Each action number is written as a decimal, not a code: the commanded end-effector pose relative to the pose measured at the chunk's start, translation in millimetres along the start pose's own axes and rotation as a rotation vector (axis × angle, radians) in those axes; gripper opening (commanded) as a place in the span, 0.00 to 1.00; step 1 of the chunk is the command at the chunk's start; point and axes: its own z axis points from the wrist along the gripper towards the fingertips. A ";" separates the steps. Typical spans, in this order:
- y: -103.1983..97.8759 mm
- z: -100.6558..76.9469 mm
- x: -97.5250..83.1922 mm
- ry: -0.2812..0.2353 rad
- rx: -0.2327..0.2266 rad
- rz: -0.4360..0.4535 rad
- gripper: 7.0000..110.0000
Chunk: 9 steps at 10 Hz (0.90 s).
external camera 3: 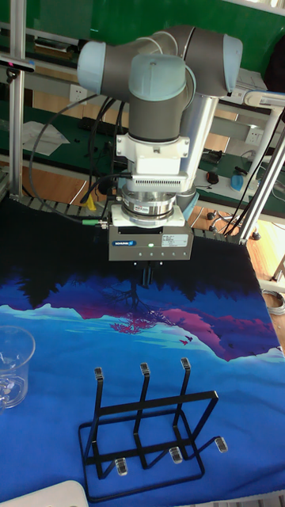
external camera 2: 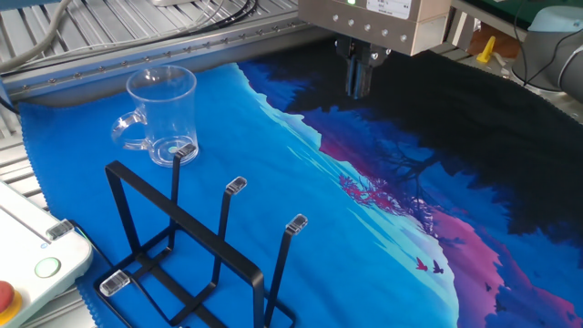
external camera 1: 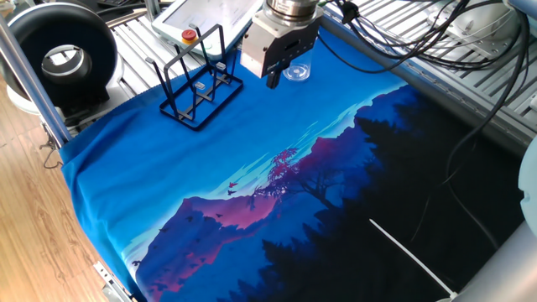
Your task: Put the cup on the cup rack
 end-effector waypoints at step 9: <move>6.5 -1.5 -11.9 -0.046 -0.028 0.000 0.00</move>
